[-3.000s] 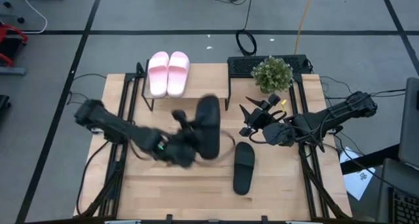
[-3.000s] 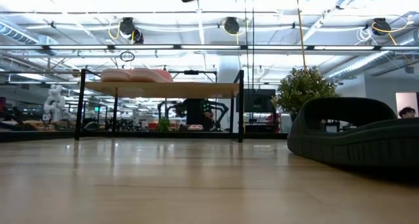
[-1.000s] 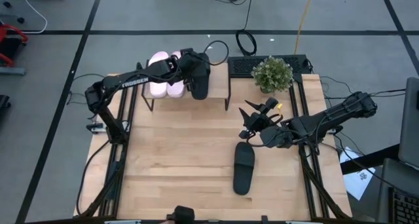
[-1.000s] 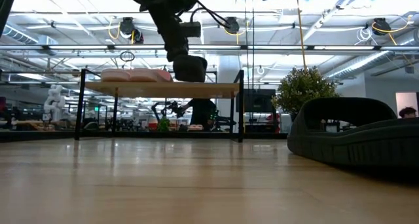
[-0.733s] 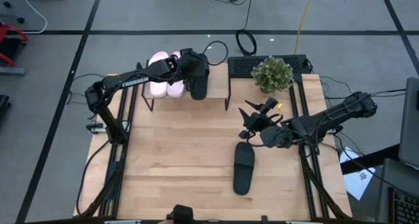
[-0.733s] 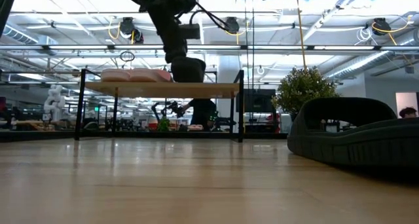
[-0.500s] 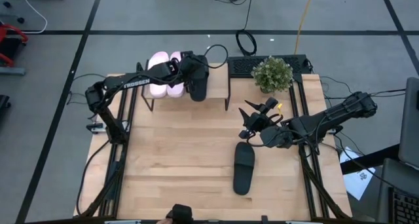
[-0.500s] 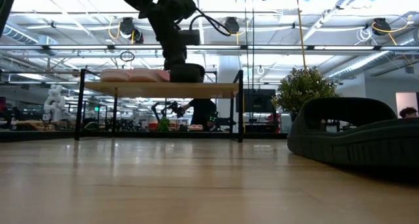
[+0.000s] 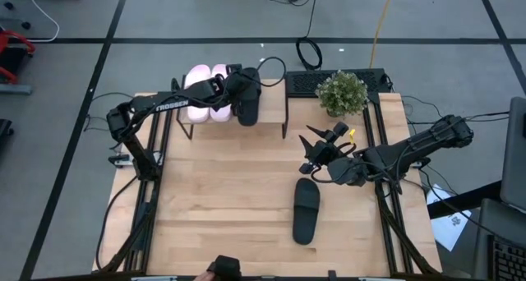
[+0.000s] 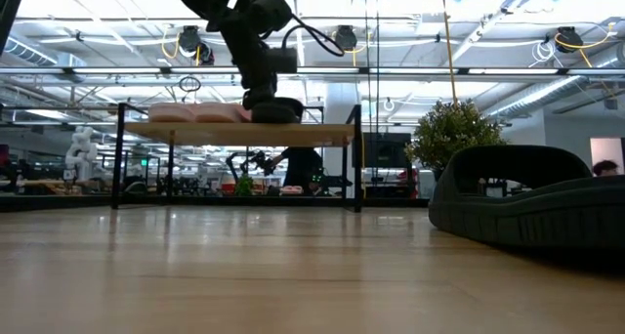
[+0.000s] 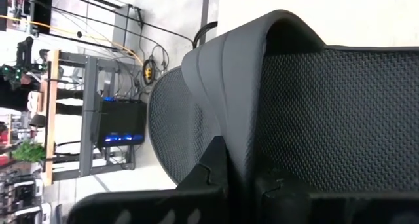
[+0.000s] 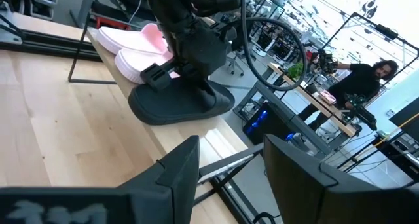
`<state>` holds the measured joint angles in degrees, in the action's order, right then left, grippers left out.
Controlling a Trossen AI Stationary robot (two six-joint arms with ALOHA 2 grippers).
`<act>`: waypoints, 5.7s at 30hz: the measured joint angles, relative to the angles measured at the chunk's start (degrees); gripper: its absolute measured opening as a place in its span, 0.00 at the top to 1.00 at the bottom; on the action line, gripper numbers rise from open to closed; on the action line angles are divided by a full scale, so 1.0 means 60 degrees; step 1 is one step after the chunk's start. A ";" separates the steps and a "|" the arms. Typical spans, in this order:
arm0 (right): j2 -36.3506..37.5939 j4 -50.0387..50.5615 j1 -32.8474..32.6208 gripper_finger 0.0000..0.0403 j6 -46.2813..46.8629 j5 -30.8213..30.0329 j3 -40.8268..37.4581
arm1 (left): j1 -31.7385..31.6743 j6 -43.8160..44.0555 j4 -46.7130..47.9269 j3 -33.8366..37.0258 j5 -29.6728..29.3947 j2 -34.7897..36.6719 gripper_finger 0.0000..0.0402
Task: Pick and place slides into the shelf
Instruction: Put the left black slide on the shelf
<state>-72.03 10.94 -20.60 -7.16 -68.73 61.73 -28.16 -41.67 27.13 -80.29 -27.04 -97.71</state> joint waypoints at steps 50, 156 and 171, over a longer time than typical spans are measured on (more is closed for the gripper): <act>0.0000 0.0007 -0.0003 0.60 0.0000 0.0000 -0.0004 | 0.0159 -0.0255 -0.0058 0.0011 -0.1531 -0.0002 0.69; 0.0000 0.0004 -0.0002 0.60 0.0007 0.0004 -0.0004 | 0.0134 0.0710 -0.0725 -0.0004 -0.1233 0.0004 0.48; 0.0000 0.0004 0.0000 0.60 0.0004 0.0004 -0.0004 | 0.0233 0.0808 -0.0743 -0.0004 -0.1230 0.0006 0.29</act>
<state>-72.03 10.96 -20.60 -7.13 -68.71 61.71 -26.76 -36.82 22.68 -80.31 -34.41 -97.68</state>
